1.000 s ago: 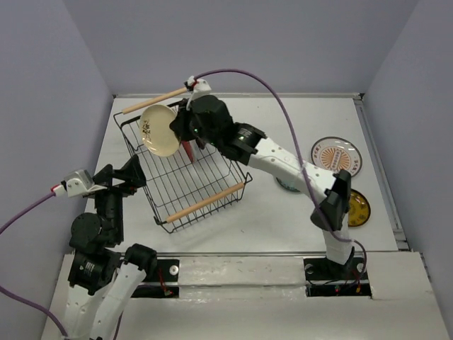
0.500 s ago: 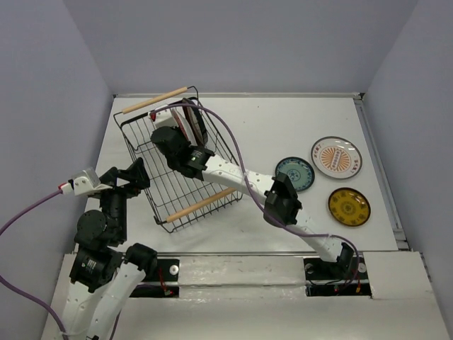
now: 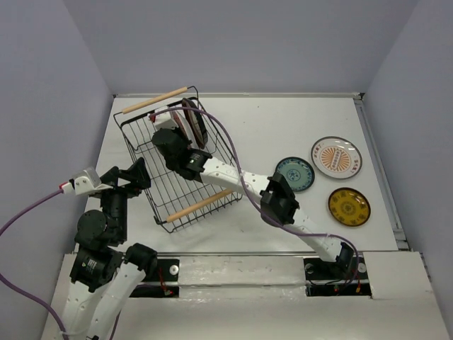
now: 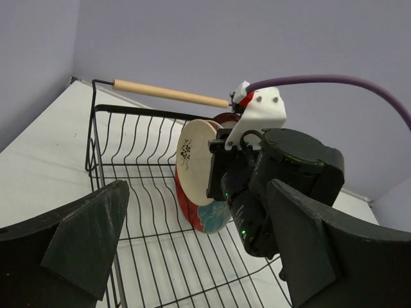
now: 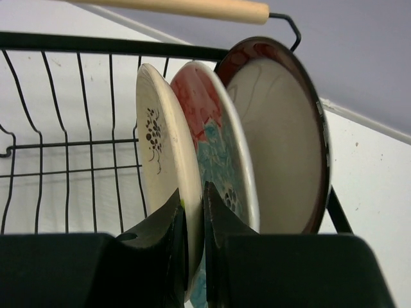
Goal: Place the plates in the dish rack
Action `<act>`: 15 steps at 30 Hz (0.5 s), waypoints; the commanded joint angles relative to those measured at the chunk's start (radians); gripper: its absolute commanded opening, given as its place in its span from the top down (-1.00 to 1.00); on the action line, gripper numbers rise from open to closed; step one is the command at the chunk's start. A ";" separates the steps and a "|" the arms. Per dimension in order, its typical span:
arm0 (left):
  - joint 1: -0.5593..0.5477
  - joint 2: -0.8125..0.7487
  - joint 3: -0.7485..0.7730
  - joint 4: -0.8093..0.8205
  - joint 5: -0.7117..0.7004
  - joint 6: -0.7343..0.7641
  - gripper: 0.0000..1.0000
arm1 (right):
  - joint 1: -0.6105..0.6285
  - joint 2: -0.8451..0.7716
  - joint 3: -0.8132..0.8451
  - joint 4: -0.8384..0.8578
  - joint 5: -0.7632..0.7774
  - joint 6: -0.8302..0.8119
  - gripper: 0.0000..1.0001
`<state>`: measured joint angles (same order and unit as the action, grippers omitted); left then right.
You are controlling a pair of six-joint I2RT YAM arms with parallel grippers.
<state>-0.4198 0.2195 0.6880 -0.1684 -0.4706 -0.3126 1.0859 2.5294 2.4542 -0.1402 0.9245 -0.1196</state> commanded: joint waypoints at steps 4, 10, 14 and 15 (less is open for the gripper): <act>-0.011 0.003 -0.004 0.059 -0.005 0.001 -0.98 | 0.002 0.042 0.011 0.082 0.020 -0.011 0.86; -0.013 0.000 -0.005 0.058 -0.003 0.001 -0.98 | -0.007 0.060 -0.009 0.082 0.008 -0.008 0.87; -0.013 0.000 -0.005 0.061 -0.002 0.004 -0.98 | -0.007 0.065 -0.024 0.082 0.007 0.000 0.87; -0.011 0.000 -0.007 0.061 -0.002 0.003 -0.98 | -0.007 0.066 -0.027 0.082 0.005 0.000 0.87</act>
<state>-0.4263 0.2195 0.6865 -0.1680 -0.4667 -0.3122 1.0851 2.6007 2.4374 -0.1406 0.9195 -0.1276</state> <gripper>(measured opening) 0.990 0.154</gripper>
